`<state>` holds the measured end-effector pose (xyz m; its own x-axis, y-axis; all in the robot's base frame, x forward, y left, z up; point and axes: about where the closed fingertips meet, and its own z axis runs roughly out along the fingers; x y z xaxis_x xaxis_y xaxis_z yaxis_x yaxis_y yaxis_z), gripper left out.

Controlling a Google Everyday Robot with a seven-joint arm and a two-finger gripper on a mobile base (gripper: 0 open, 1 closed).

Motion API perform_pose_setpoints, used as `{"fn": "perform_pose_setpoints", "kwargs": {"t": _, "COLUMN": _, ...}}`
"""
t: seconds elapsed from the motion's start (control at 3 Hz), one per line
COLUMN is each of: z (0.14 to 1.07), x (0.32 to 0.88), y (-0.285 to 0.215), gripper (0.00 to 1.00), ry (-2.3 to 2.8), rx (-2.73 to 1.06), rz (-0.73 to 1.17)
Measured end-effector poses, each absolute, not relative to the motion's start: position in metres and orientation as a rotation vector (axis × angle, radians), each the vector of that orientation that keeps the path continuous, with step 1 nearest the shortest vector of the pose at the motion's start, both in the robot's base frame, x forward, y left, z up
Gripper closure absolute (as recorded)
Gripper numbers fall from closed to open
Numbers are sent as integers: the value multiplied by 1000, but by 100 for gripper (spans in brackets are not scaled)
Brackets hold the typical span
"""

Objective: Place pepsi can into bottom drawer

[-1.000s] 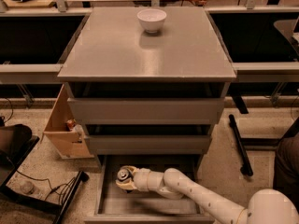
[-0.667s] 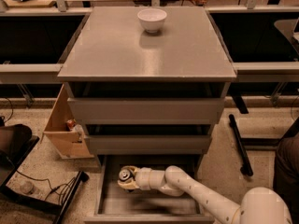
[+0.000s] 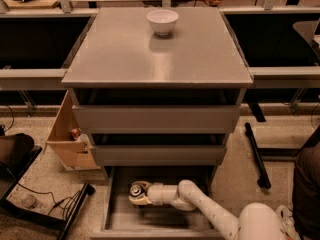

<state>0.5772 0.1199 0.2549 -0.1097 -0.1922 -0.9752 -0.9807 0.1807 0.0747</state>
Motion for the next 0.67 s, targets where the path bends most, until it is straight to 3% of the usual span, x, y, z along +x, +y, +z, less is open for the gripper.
{"fn": "perform_pose_setpoints", "kwargs": {"t": 0.67, "z": 209, "x": 588, "y": 106, "gripper": 100, "ry": 1472, "rx": -1114, "rz": 1131}}
